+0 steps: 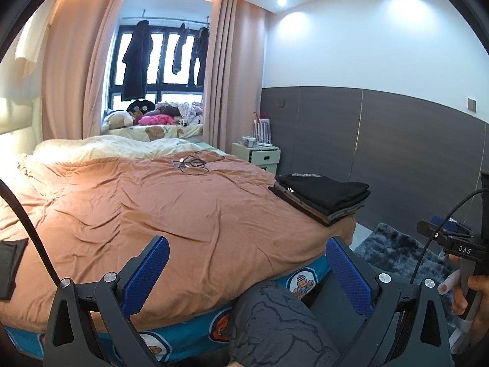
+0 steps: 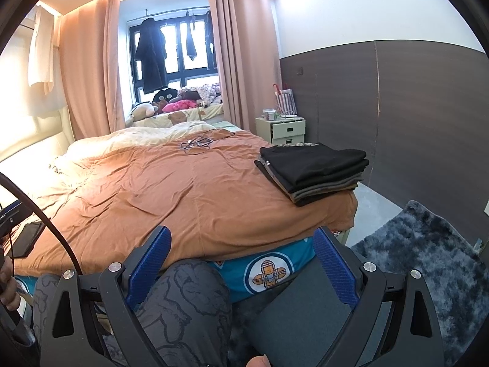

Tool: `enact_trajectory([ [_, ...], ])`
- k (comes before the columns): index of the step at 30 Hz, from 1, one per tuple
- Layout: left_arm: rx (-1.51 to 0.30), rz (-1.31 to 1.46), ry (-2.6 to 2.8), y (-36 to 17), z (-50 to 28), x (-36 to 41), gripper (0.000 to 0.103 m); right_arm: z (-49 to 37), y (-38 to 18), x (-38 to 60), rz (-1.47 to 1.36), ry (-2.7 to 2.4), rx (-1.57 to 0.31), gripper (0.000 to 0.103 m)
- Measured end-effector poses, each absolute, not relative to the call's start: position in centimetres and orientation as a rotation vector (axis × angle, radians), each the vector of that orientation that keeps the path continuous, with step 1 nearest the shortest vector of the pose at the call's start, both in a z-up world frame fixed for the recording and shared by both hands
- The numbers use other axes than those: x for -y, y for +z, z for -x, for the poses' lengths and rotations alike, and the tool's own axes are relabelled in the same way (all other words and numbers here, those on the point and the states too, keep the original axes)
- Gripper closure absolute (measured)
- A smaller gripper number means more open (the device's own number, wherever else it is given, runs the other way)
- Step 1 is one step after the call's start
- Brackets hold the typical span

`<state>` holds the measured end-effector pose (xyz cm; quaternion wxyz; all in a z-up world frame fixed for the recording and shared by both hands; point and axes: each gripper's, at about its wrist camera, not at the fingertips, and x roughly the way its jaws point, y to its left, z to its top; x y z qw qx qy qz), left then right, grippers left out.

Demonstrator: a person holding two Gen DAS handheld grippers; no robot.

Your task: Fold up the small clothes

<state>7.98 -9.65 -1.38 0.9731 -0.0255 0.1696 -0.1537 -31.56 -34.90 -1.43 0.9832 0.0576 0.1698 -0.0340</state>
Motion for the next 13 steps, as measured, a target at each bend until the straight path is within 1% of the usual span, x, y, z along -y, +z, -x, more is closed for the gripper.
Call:
enact_trajectory([
  [13, -0.342, 0.042, -0.308, -1.5, -6.2, 10.5, 0.000, 32.8, -1.9, 34.0, -0.114, -0.054, -0.353, 0.009],
])
